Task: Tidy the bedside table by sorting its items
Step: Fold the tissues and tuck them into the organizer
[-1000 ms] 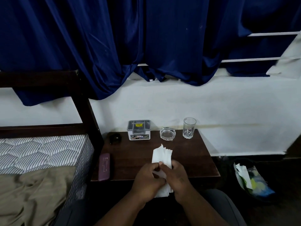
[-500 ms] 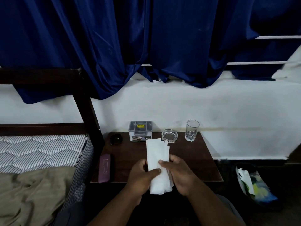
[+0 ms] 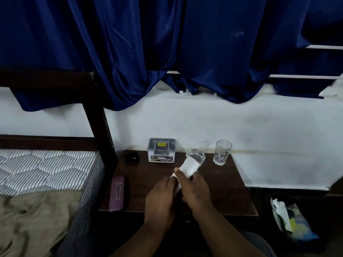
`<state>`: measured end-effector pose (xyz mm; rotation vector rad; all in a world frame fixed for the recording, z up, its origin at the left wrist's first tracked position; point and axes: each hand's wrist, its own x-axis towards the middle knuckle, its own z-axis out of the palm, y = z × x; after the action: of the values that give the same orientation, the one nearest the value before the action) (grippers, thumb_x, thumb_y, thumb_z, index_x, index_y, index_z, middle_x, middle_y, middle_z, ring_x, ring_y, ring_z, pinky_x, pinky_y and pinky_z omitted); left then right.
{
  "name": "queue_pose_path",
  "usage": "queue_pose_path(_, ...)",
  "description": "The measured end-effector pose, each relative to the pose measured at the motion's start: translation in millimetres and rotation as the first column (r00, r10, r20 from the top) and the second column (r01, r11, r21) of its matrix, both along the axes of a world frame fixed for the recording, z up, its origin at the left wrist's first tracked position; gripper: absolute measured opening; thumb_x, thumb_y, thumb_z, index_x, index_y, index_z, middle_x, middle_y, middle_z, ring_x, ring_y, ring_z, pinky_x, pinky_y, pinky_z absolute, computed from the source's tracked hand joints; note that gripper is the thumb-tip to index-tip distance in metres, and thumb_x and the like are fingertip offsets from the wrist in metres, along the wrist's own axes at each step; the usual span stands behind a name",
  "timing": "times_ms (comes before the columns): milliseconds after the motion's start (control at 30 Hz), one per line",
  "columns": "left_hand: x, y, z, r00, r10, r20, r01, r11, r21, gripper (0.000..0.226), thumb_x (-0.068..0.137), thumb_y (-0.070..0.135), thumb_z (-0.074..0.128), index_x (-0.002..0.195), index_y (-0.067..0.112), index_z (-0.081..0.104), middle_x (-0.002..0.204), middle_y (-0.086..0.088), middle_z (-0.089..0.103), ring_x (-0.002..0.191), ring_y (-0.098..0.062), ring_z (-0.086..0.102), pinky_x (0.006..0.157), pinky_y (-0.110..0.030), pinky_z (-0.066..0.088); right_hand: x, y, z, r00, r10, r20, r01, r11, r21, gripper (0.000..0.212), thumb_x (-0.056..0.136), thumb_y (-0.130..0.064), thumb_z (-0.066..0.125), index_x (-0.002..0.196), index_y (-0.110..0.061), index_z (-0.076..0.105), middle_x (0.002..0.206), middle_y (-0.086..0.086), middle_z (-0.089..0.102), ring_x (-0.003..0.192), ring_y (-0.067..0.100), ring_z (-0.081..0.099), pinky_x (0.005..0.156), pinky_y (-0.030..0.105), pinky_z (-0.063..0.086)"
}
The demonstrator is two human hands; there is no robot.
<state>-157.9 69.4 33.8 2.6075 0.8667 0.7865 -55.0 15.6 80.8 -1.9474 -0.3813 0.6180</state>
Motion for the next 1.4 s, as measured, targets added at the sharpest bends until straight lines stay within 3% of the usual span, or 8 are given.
queue_pose_path(200, 20.5, 28.6, -7.7, 1.000, -0.001, -0.011, 0.003, 0.988, 0.154, 0.042, 0.071, 0.031, 0.081, 0.108, 0.026, 0.061, 0.099, 0.005, 0.059, 0.084, -0.021, 0.059, 0.068, -0.035, 0.047, 30.2, 23.9, 4.0, 0.999, -0.013, -0.046, 0.014, 0.999, 0.030, 0.025, 0.066, -0.026, 0.072, 0.080, -0.006, 0.074, 0.068, 0.012, 0.075, 0.058, 0.028, 0.074, 0.060, 0.054, 0.063)
queue_pose_path(300, 36.6, 44.7, -3.6, 0.998, -0.018, 0.053, 0.012, 0.994, 0.107, 0.033, 0.084, 0.037, 0.068, 0.114, 0.024, 0.063, 0.105, 0.004, 0.063, 0.092, -0.023, 0.060, 0.073, -0.039, 0.047, 52.6, 51.9, -11.1, 0.988, -0.076, 0.134, 0.076, 0.997, 0.007, 0.048, 0.056, -0.044, 0.072, 0.089, -0.009, 0.068, 0.074, 0.005, 0.075, 0.066, 0.027, 0.075, 0.062, 0.048, 0.063)
queue_pose_path(433, 59.6, 74.4, 3.2, 0.990, -0.036, 0.133, 0.044, 0.998, -0.055, 0.043, 0.096, 0.042, 0.055, 0.135, 0.024, 0.057, 0.127, 0.004, 0.065, 0.114, -0.021, 0.060, 0.091, -0.043, 0.050, 61.7, 79.6, 17.8, 0.925, -0.084, 0.370, 0.096, 0.995, -0.013, 0.032, 0.075, -0.040, 0.072, 0.083, -0.009, 0.069, 0.080, 0.009, 0.074, 0.081, 0.030, 0.071, 0.075, 0.037, 0.057)
queue_pose_path(600, 84.7, 109.4, 0.9, 0.943, -0.011, 0.334, 0.128, 0.935, -0.330, 0.058, 0.085, 0.006, 0.062, 0.142, 0.013, 0.055, 0.140, -0.004, 0.060, 0.131, -0.022, 0.057, 0.110, -0.043, 0.046, 85.1, 122.3, 22.3, 0.864, -0.144, 0.483, 0.126, 0.990, 0.069, 0.032, 0.085, -0.038, 0.067, 0.087, -0.006, 0.065, 0.077, 0.013, 0.071, 0.082, 0.035, 0.068, 0.067, 0.036, 0.049)
queue_pose_path(800, 109.5, 147.0, -8.9, 0.926, 0.236, 0.294, -0.002, 0.782, -0.623, 0.054, 0.086, -0.008, 0.061, 0.136, 0.013, 0.061, 0.125, 0.004, 0.066, 0.117, -0.017, 0.064, 0.102, -0.027, 0.047, 101.8, 156.3, 9.7, 0.790, -0.160, 0.591, 0.092, 0.985, 0.145, 0.029, 0.091, -0.032, 0.065, 0.104, -0.006, 0.067, 0.083, 0.016, 0.073, 0.083, 0.038, 0.068, 0.066, 0.033, 0.042)
queue_pose_path(1067, 121.9, 159.7, -21.2, 0.936, 0.224, 0.274, 0.007, 0.763, -0.646, 0.045, 0.089, -0.008, 0.057, 0.129, 0.011, 0.065, 0.117, 0.009, 0.064, 0.108, -0.011, 0.062, 0.080, -0.003, 0.039, 110.9, 172.9, -21.0, 0.755, -0.090, 0.649, 0.046, 0.995, 0.085, 0.030, 0.094, -0.030, 0.061, 0.111, -0.005, 0.065, 0.089, 0.019, 0.073, 0.088, 0.041, 0.067, 0.073, 0.037, 0.048)
queue_pose_path(1233, 130.2, 162.6, -27.0, 0.932, 0.152, 0.328, 0.121, 0.725, -0.678, 0.042, 0.078, 0.005, 0.057, 0.118, 0.015, 0.069, 0.109, 0.003, 0.073, 0.103, -0.015, 0.069, 0.096, -0.037, 0.056, 110.3, 175.0, -34.2, 0.776, -0.061, 0.627, 0.048, 0.998, 0.039, 0.032, 0.093, -0.030, 0.061, 0.116, -0.008, 0.064, 0.097, 0.018, 0.073, 0.095, 0.040, 0.066, 0.076, 0.037, 0.047)
queue_pose_path(1400, 134.5, 165.7, -36.0, 0.944, 0.149, 0.296, 0.104, 0.715, -0.691, 0.034, 0.083, 0.013, 0.059, 0.116, 0.015, 0.069, 0.106, 0.002, 0.075, 0.099, -0.015, 0.070, 0.093, -0.042, 0.057, 108.5, 179.4, -44.9, 0.780, 0.013, 0.626, 0.023, 0.998, -0.050, 0.033, 0.093, -0.029, 0.061, 0.119, -0.008, 0.063, 0.101, 0.018, 0.072, 0.100, 0.039, 0.065, 0.078, 0.038, 0.047)
